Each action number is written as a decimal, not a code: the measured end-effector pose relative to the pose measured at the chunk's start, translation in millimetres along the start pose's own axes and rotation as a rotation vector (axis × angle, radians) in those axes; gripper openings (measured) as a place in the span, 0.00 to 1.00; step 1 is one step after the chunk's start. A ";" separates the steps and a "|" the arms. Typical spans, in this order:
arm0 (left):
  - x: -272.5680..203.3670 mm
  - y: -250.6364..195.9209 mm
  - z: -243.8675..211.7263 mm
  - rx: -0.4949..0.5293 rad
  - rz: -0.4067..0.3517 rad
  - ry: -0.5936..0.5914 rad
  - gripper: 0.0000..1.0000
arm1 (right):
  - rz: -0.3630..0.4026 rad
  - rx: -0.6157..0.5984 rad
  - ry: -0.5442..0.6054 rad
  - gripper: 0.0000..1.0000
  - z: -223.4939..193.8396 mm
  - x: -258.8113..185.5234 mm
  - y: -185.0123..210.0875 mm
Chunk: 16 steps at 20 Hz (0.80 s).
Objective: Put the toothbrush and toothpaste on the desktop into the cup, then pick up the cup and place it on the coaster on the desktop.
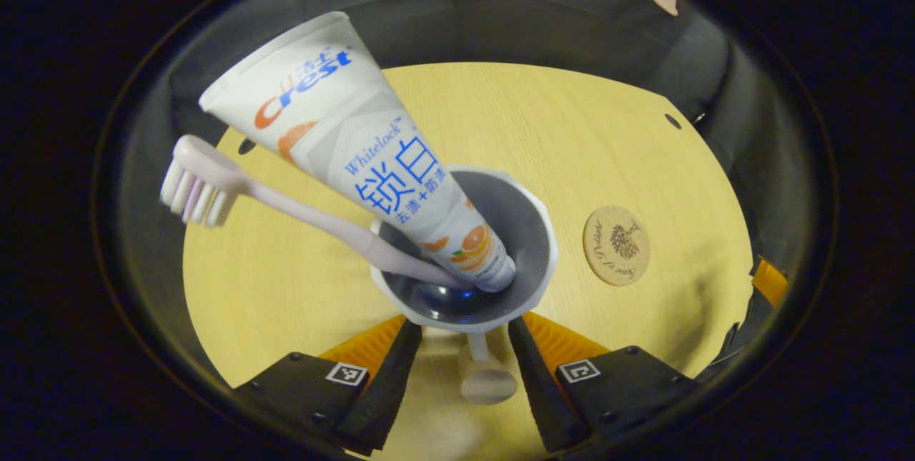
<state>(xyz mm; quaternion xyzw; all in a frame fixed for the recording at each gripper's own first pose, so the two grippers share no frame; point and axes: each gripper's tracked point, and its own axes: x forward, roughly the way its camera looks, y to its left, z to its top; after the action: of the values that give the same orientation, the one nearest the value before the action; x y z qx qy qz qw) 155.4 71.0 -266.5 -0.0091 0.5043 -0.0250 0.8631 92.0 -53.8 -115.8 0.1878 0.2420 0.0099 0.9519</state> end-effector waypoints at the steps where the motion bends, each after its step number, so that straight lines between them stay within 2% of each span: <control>1: 1.3 0.8 0.3 -0.002 0.004 0.008 0.78 | -0.002 0.005 0.009 0.58 -3.2 0.7 -2.4; 4: 2.9 1.4 -5.0 -0.011 0.008 0.037 0.70 | -0.010 0.017 0.031 0.58 -9.4 3.4 -8.0; 5: 2.8 2.1 -7.1 -0.015 0.007 0.046 0.59 | -0.009 0.019 0.034 0.58 -10.7 3.9 -8.9; 6: 4.8 0.9 -11.2 -0.017 0.007 0.054 0.70 | -0.008 0.018 0.038 0.58 -11.9 4.3 -8.9; 9: 8.7 -0.2 -17.8 -0.028 0.016 0.074 0.56 | 0.001 0.013 0.052 0.58 -14.0 5.2 -8.7; 10: 8.6 -0.3 -19.1 -0.033 0.015 0.079 0.49 | 0.004 0.013 0.054 0.58 -14.3 5.4 -8.1; 11: 9.1 -1.9 -20.5 -0.036 0.011 0.080 0.52 | 0.006 0.013 0.055 0.58 -14.9 5.0 -8.0; 12: 10.3 1.9 -19.9 -0.040 0.038 0.076 0.56 | 0.005 0.012 0.056 0.58 -15.1 4.2 -8.3; 14: 13.3 1.1 -18.6 -0.036 0.038 0.063 0.31 | 0.004 0.010 0.063 0.58 -17.0 2.8 -8.5; 15: 11.5 2.4 -17.5 -0.034 0.045 0.060 0.43 | 0.003 0.007 0.064 0.58 -17.2 1.8 -8.8; 16: 10.3 2.0 -15.8 -0.034 0.041 0.054 0.42 | 0.002 0.004 0.066 0.58 -18.2 0.9 -9.4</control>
<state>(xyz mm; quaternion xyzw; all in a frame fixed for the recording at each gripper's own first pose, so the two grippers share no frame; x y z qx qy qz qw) 146.7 72.6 -283.3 -0.0128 0.5279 0.0013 0.8492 83.6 -56.0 -134.4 0.1893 0.2732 0.0165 0.9430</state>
